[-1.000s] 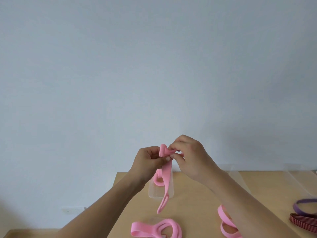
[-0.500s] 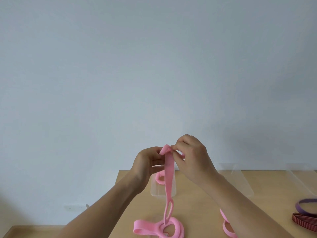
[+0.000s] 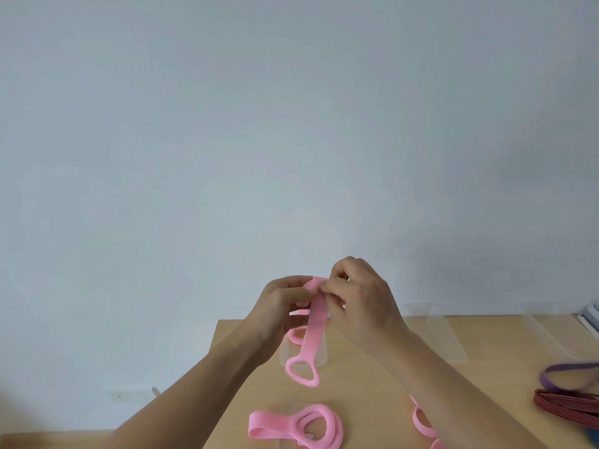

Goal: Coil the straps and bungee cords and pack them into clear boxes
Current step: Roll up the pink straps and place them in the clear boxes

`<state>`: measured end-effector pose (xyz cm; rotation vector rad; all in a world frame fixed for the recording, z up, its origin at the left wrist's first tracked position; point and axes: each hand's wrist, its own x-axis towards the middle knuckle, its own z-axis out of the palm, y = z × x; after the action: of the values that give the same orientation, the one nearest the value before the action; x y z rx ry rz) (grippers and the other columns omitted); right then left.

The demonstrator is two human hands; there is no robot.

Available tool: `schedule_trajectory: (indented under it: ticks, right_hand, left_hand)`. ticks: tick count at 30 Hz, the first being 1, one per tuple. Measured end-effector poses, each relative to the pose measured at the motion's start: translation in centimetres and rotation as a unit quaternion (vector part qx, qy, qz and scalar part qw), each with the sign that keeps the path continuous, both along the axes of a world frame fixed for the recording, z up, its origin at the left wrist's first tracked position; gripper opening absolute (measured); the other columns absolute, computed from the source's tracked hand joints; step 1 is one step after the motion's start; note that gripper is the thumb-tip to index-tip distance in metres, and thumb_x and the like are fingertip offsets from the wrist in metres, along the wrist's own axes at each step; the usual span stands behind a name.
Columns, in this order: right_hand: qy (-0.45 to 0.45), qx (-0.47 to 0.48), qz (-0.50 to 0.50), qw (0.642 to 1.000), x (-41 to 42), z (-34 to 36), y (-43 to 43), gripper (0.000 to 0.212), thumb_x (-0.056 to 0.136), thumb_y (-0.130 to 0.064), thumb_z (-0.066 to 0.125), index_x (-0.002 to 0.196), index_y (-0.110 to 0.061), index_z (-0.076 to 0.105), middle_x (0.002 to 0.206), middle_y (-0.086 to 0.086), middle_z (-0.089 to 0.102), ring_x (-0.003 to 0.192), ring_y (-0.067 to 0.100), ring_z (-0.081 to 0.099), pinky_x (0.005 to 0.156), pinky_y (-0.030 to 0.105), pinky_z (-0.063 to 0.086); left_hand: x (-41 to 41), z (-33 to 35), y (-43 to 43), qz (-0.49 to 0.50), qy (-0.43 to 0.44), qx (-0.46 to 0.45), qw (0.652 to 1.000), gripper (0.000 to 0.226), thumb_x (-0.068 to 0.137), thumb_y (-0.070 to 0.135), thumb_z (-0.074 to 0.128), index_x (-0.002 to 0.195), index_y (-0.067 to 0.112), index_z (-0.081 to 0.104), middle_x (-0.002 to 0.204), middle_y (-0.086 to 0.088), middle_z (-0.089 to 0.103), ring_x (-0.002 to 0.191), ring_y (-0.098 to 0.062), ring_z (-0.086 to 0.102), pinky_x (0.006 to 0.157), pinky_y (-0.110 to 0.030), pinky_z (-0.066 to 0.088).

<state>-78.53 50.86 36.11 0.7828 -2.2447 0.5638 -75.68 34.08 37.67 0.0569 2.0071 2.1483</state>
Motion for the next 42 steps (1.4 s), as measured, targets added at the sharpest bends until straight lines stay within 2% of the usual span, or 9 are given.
schedule_trajectory:
  ticks: [3,7,11,15,20,24,28,32,42]
  right_hand:
    - [-0.062,-0.009,0.025,0.998,0.6,0.2,0.2,0.019,0.081,-0.009,0.067,0.088,-0.025,0.074,0.093,-0.004,0.056,0.08,0.015,0.053,0.06,0.025,0.046]
    - [-0.176,-0.084,0.032,0.98,0.1,1.0,0.4,0.023,0.082,-0.009,0.07,0.086,-0.031,0.076,0.089,-0.015,0.061,0.082,0.003,0.06,0.069,0.018,0.048]
    - [-0.275,-0.138,0.027,0.951,0.0,1.8,0.8,0.032,0.081,-0.013,0.074,0.109,-0.027,0.07,0.086,-0.015,0.065,0.084,0.006,0.064,0.068,0.021,0.054]
    - [-0.301,-0.088,0.018,0.949,0.0,1.6,1.0,0.02,0.083,-0.014,0.071,0.098,-0.027,0.074,0.09,-0.013,0.068,0.085,0.003,0.063,0.073,0.021,0.053]
    - [-0.273,-0.097,0.016,0.957,0.2,1.1,0.9,0.017,0.08,-0.008,0.07,0.087,-0.024,0.071,0.086,-0.01,0.066,0.081,0.006,0.062,0.073,0.026,0.052]
    - [-0.226,-0.126,0.012,0.966,0.3,0.8,0.9,0.017,0.08,-0.007,0.073,0.085,-0.023,0.071,0.083,-0.007,0.065,0.075,0.008,0.061,0.069,0.029,0.053]
    - [-0.146,-0.14,0.013,0.979,0.4,0.5,0.8,0.013,0.078,-0.004,0.075,0.081,-0.016,0.07,0.079,-0.005,0.063,0.069,0.011,0.059,0.063,0.032,0.051]
    - [-0.086,-0.127,0.01,0.988,0.4,-0.2,0.6,0.015,0.079,-0.004,0.074,0.079,-0.017,0.067,0.081,-0.009,0.056,0.066,0.007,0.054,0.055,0.026,0.048]
    - [-0.072,-0.118,0.031,0.99,1.1,-1.3,0.6,0.018,0.076,0.005,0.076,0.078,-0.012,0.068,0.085,-0.005,0.058,0.075,0.017,0.06,0.064,0.035,0.054]
  left_hand:
    - [0.2,-0.2,0.2,0.006,0.007,-0.007,1.0,0.03,0.085,0.003,0.049,0.09,0.007,0.078,0.081,-0.005,0.069,0.084,-0.026,0.062,0.089,-0.048,0.053]
    - [0.4,-0.4,0.6,0.018,0.008,-0.024,1.0,0.036,0.077,0.022,0.059,0.104,0.005,0.077,0.095,-0.014,0.072,0.087,-0.029,0.064,0.086,-0.045,0.056]
    - [0.2,-0.6,0.6,0.02,0.015,-0.053,0.998,0.036,0.077,0.019,0.059,0.107,0.014,0.078,0.109,-0.017,0.076,0.104,-0.038,0.071,0.096,-0.051,0.056]
    - [0.0,-1.1,0.6,0.029,0.005,-0.066,0.997,0.039,0.075,0.016,0.06,0.113,0.011,0.069,0.107,-0.01,0.077,0.1,-0.032,0.074,0.098,-0.057,0.053]
    - [0.1,-2.0,1.2,0.063,-0.023,-0.017,0.998,0.052,0.07,0.012,0.061,0.121,0.02,0.06,0.116,-0.007,0.073,0.102,-0.031,0.074,0.099,-0.059,0.052]
    - [0.0,-2.6,1.2,0.073,-0.055,0.016,0.996,0.056,0.075,0.023,0.067,0.13,0.017,0.058,0.116,-0.011,0.075,0.104,-0.032,0.073,0.099,-0.06,0.052]
    - [0.5,-2.2,1.4,0.051,-0.062,-0.005,0.997,0.032,0.09,0.03,0.068,0.111,0.007,0.075,0.106,-0.02,0.077,0.086,-0.027,0.072,0.097,-0.057,0.054]
    - [0.7,-2.3,1.6,0.045,-0.079,-0.004,0.996,0.03,0.101,0.024,0.061,0.104,-0.002,0.077,0.101,-0.021,0.077,0.077,-0.028,0.069,0.098,-0.057,0.054]
    - [1.3,-2.0,1.3,0.042,-0.052,0.023,0.998,0.027,0.097,0.03,0.068,0.104,0.007,0.08,0.107,-0.027,0.074,0.094,-0.031,0.073,0.105,-0.057,0.049]
